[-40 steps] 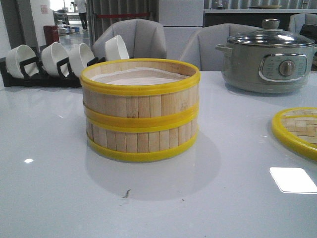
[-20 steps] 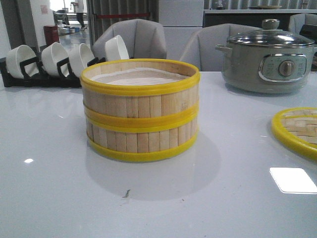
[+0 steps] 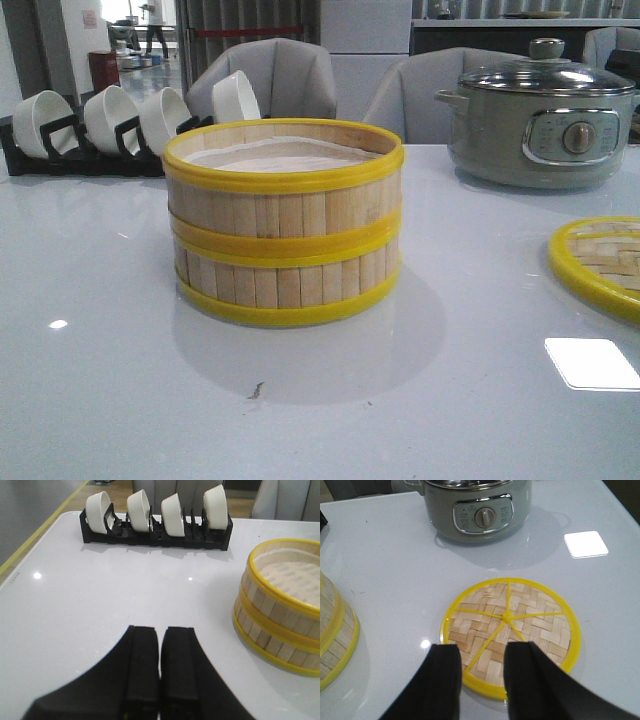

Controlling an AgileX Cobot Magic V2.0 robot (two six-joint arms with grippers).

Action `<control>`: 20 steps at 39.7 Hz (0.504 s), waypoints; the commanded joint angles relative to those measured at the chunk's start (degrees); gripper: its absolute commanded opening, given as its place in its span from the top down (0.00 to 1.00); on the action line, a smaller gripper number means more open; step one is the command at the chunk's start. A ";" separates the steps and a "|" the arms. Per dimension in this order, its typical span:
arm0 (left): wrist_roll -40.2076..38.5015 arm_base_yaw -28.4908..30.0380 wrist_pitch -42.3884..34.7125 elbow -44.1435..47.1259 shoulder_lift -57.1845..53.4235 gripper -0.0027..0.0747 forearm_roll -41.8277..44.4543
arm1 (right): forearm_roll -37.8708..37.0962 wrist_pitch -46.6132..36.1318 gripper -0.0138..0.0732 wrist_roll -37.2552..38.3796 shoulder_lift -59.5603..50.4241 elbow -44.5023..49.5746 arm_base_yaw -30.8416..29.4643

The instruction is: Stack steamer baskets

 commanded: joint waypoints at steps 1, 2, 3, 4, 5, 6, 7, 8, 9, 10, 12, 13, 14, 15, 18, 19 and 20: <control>-0.59 0.04 -5.61 0.76 -1.72 0.84 -0.08 | -0.33 -3.30 0.45 0.05 0.23 -2.20 0.29; -0.59 0.04 -5.61 1.19 -1.97 0.84 -0.08 | -0.33 -3.19 0.45 0.05 0.23 -2.20 0.29; -0.59 0.04 -5.61 1.58 -2.48 0.84 -0.08 | -0.33 -3.05 0.45 0.05 0.23 -2.20 0.29; -0.59 0.04 -5.61 1.94 -2.62 0.84 -0.08 | -0.33 -3.05 0.45 0.05 0.23 -2.20 0.29; -0.59 0.04 -5.74 2.22 -2.96 0.84 -0.08 | -0.33 -3.05 0.45 0.05 0.23 -2.20 0.29; -0.59 0.04 -5.87 2.32 -3.23 0.84 -0.08 | -0.33 -3.01 0.45 0.05 0.23 -2.20 0.29; -0.59 0.04 -6.02 2.45 -3.34 0.84 -0.08 | -0.33 -3.01 0.45 0.05 0.23 -2.20 0.29; -0.59 0.04 -6.02 2.45 -3.34 0.84 -0.08 | -0.33 -3.01 0.45 0.05 0.23 -2.20 0.29; -0.59 0.04 -6.02 2.45 -3.34 0.84 -0.08 | -0.33 -2.94 0.45 0.05 0.23 -2.20 0.29; -0.59 0.04 -6.02 2.45 -3.34 0.84 -0.08 | -0.33 -2.90 0.45 0.05 0.23 -2.20 0.29; -0.59 0.04 -6.02 2.45 -3.34 0.84 0.04 | -0.33 -2.64 0.45 0.05 0.23 -2.20 0.29; -0.59 0.04 -6.02 2.45 -3.34 0.84 0.04 | -0.33 -2.48 0.45 0.05 0.23 -2.20 0.29; -0.59 0.04 -6.02 2.45 -3.34 0.84 0.15 | -0.33 -2.48 0.45 0.05 0.23 -2.20 0.29; -0.59 0.04 -5.90 2.45 -3.34 0.84 0.14 | -0.33 -2.45 0.45 0.05 0.23 -2.20 0.29; -0.59 0.04 -5.82 2.45 -3.34 0.84 0.28 | -0.33 -2.45 0.45 0.05 0.23 -2.20 0.29; -0.59 0.04 -5.65 2.45 -3.34 0.84 0.28 | -0.33 -2.45 0.45 0.05 0.23 -2.20 0.29; -0.59 0.04 -5.67 2.45 -3.34 0.84 0.28 | -0.33 -2.45 0.45 0.05 0.23 -2.20 0.29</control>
